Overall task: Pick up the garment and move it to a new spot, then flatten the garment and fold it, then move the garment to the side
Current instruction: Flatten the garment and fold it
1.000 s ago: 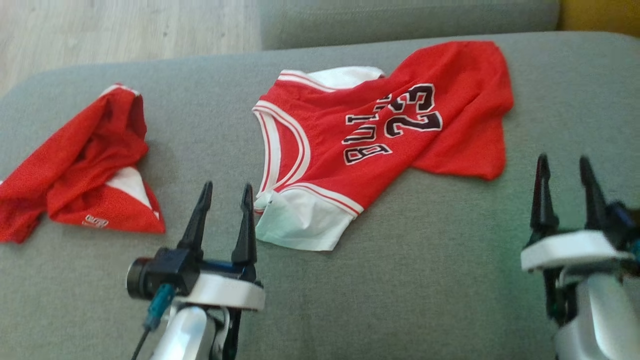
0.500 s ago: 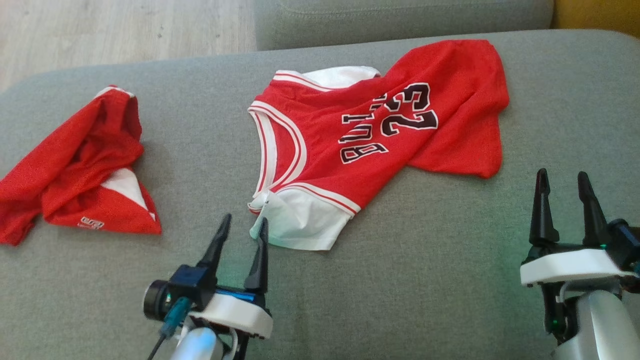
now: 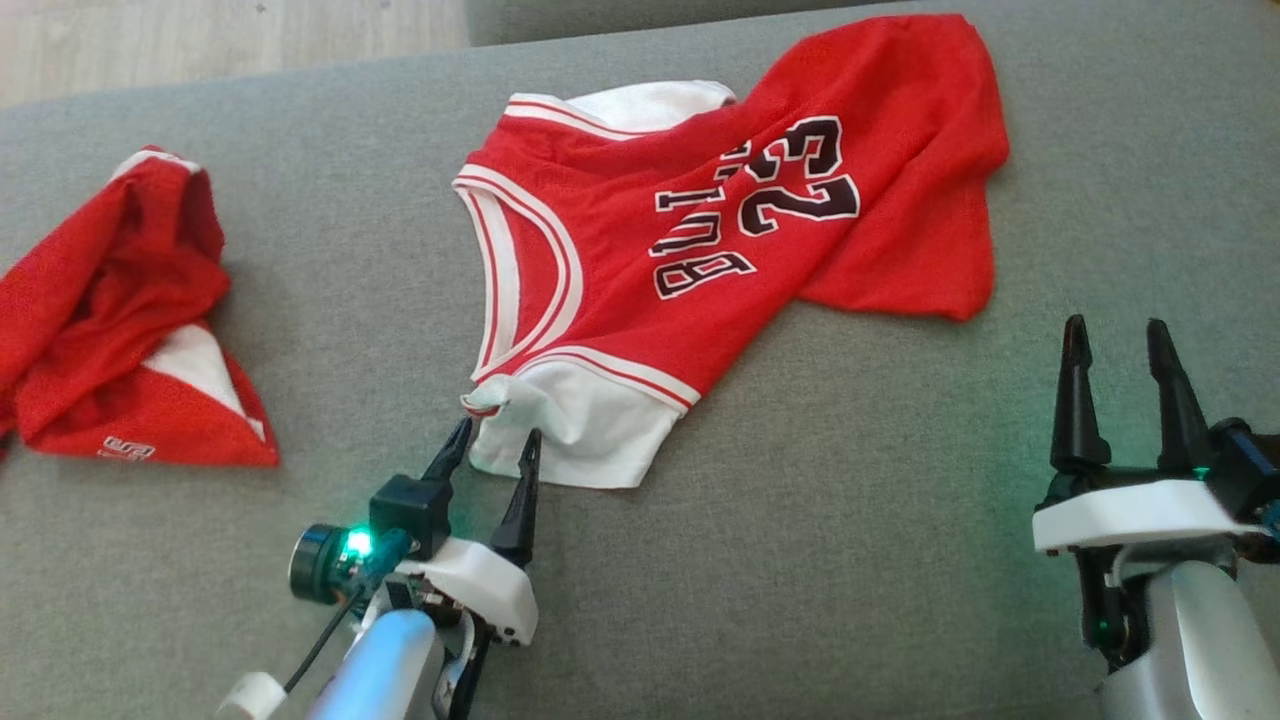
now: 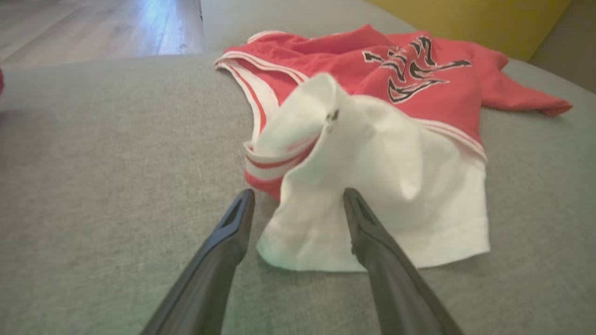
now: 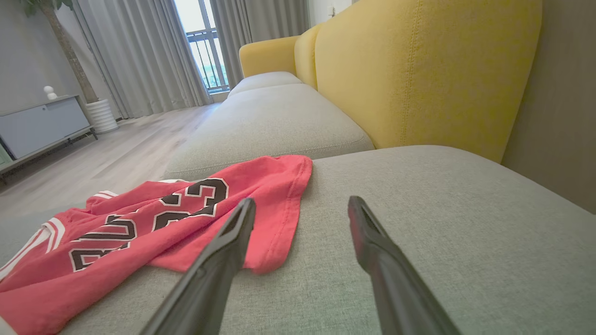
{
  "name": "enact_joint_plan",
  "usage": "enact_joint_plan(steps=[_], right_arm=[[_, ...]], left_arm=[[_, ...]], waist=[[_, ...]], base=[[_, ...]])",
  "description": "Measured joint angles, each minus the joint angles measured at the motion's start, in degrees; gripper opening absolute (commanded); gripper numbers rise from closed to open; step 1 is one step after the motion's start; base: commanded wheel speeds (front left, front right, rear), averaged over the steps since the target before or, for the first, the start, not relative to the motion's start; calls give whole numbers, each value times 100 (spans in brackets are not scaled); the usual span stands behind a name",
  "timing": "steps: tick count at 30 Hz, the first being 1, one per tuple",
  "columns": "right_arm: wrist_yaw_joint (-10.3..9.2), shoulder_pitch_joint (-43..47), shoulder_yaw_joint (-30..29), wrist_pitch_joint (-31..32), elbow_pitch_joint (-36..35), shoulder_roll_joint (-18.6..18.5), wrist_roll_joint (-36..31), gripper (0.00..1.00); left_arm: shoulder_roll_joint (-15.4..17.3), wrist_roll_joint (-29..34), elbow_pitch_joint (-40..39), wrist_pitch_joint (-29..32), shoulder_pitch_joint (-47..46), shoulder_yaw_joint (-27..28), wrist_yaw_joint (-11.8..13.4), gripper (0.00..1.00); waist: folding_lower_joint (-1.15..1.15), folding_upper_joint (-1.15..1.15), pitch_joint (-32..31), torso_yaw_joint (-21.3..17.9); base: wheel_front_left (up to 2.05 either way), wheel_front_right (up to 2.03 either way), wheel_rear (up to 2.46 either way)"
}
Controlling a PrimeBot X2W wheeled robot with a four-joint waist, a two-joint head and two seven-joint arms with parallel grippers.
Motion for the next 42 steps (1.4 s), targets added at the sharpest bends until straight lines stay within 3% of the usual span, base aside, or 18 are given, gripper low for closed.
enact_joint_plan(steps=[6, 7, 8, 9, 19, 29, 42], right_arm=[[0, 0, -23, 0, 1, 0, 0, 100], [0, 0, -30, 0, 3, 0, 0, 100], [0, -1, -32, 0, 11, 0, 0, 100], [0, -1, -32, 0, 23, 0, 0, 100], [0, -283, -107, 38, 883, 0, -201, 100], [0, -1323, -569, 536, 2905, -2, 138, 100], [0, -2501, -702, 14, 4504, -46, -36, 100]], left_arm=[[-1, 0, 334, 49, -166, -82, 26, 100], [-2, -8, 367, 48, -196, -90, -10, 73], [-3, -9, 386, 42, -216, -99, -12, 16], [-4, -9, 400, 38, -229, -108, -34, 0], [-34, -434, -69, -263, -211, -85, -80, 0], [-35, -511, -1573, -316, -75, 133, 49, 0], [-35, -469, -1887, -331, 73, -9, 99, 0]], waist=[[0, 0, 68, -68], [0, 0, 68, -68], [0, 0, 66, -67], [-1, 0, 61, -62], [-1, 0, -63, 236], [-1, 0, -67, 745], [-1, 0, 122, 872]], base=[[0, 0, 0], [0, 0, 0], [0, 0, 0], [0, 0, 0], [0, 0, 0], [0, 0, 0], [0, 0, 0]])
